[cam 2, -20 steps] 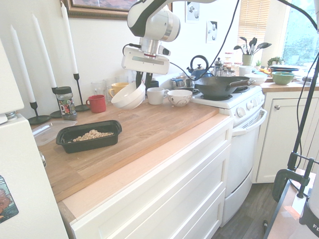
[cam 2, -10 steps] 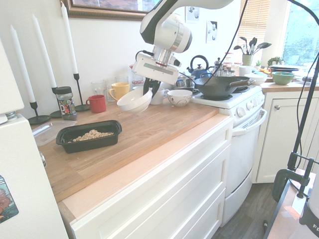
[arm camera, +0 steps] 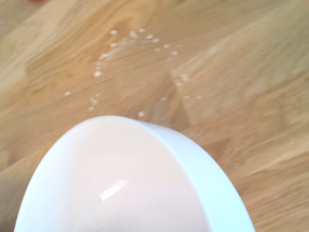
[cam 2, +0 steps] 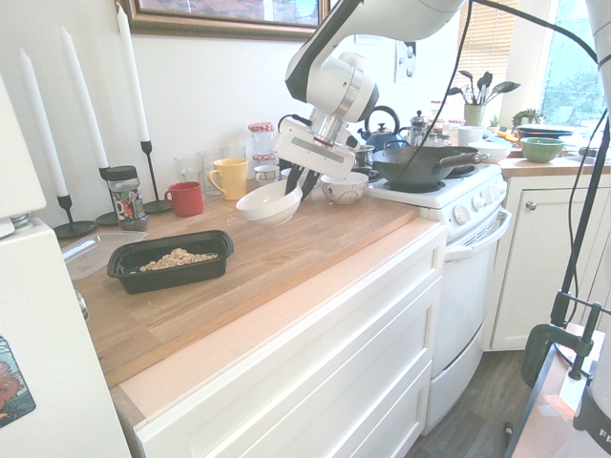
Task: Put the cereal into the box
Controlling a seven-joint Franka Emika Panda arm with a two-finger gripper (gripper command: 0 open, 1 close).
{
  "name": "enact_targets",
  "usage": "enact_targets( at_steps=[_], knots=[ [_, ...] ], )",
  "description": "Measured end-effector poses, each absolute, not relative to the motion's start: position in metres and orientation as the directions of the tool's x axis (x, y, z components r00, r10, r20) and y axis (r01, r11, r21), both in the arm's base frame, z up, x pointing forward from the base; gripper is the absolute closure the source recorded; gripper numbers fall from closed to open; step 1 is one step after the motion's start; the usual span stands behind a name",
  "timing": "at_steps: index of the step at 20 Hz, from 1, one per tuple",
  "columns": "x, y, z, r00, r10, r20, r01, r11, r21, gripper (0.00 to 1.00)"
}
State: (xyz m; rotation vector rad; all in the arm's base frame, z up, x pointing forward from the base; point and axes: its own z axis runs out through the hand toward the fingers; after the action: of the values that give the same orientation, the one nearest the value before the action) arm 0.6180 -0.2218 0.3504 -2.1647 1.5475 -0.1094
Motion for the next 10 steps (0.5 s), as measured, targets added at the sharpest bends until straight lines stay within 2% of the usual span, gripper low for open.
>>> enact_targets(
  at_steps=[10],
  knots=[
    [0.636, -0.247, 0.324, 0.349, -0.911, -0.219, -0.866, -0.224, -0.447, 1.00]
  ],
)
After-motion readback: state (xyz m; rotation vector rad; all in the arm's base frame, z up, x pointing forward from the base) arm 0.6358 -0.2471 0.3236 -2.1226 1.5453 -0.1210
